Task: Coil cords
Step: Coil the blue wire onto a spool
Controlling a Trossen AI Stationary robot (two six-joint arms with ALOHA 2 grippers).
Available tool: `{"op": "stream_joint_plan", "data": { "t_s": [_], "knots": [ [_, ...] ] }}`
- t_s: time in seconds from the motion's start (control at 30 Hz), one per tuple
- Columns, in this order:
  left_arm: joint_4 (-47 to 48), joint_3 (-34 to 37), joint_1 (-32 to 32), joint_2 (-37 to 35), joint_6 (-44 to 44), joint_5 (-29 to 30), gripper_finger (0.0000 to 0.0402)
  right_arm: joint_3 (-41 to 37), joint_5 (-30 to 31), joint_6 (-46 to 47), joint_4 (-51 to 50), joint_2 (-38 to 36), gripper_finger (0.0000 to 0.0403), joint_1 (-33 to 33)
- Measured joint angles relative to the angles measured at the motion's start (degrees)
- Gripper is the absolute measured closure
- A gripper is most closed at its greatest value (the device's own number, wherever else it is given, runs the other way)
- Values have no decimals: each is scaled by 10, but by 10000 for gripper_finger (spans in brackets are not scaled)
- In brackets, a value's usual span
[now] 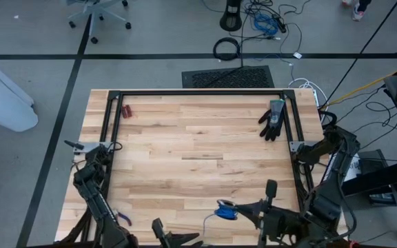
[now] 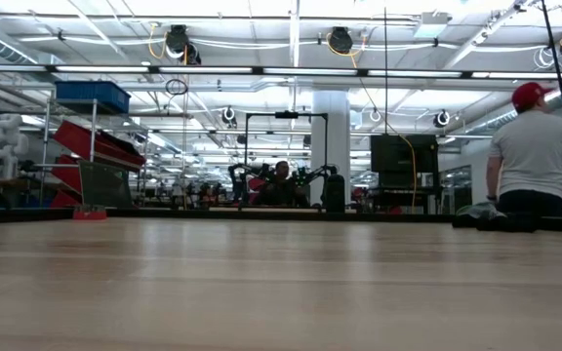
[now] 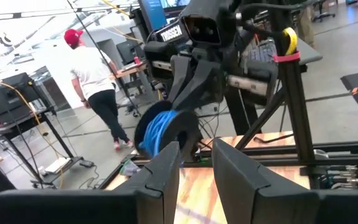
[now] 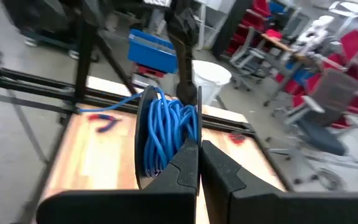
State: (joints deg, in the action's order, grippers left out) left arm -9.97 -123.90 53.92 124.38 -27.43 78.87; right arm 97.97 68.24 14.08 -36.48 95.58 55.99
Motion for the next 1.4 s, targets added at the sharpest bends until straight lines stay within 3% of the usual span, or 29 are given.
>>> {"op": "stream_joint_plan", "data": {
  "t_s": [0.3,0.47,0.7,1.07,1.4],
  "knots": [
    [5,0,9,0,1,24,299,0,20,47,-60,27,403,-29],
    [65,7,9,1,29,33,299,0,20,63,-72,29,403,-32],
    [176,7,-3,1,177,82,299,0,25,92,-108,45,403,-33],
    [169,1,8,-4,196,64,299,0,55,216,-232,111,403,-70],
    [169,1,11,-5,195,64,299,0,48,228,-240,175,403,-126]
  ]
}}
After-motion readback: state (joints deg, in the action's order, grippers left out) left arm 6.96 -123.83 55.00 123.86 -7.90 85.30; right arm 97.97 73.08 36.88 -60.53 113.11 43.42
